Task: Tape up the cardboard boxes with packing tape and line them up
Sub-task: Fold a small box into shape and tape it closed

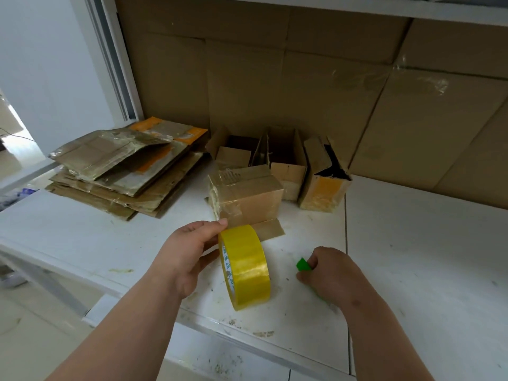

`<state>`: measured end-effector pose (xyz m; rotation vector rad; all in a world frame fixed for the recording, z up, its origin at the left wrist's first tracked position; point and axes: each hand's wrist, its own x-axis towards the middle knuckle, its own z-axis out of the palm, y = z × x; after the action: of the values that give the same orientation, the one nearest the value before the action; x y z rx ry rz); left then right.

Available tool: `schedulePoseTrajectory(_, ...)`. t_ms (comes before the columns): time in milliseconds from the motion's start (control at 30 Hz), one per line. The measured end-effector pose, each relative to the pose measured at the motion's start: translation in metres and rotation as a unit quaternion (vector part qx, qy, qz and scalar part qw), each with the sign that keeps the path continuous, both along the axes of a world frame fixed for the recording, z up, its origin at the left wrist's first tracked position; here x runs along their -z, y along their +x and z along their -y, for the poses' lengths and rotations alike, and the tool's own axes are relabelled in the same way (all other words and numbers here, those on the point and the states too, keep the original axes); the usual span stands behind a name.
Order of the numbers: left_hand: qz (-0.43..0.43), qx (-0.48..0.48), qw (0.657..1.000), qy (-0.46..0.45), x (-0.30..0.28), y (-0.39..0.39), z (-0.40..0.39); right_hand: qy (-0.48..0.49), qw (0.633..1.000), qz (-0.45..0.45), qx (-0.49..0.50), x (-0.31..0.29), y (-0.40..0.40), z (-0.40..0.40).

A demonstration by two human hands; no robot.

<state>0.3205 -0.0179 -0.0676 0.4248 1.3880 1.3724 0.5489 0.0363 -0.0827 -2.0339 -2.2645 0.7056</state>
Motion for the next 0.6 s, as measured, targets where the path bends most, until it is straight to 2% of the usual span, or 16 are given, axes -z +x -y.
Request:
schedulePoseTrajectory(167, 0.022, -0.024, 0.999, 0.010, -0.002, 0.001, -0.002, 0.106, 0.990, -0.095, 0.005, -0.016, -0.005, 0.000)
schedulePoseTrajectory(267, 0.024, -0.037, 0.999, 0.011, 0.001, -0.001, -0.004, 0.160, 0.963, -0.217, 0.021, -0.028, -0.008, -0.003)
schedulePoseTrajectory(433, 0.026, -0.055, 0.998, 0.006, 0.005, -0.001, -0.005, 0.081, 0.890, -0.448, 0.017, -0.037, -0.014, 0.001)
schedulePoseTrajectory(600, 0.027, -0.057, 0.998, 0.006, 0.007, 0.001, -0.008, -0.046, 0.797, -0.601, -0.009, -0.037, -0.015, 0.000)
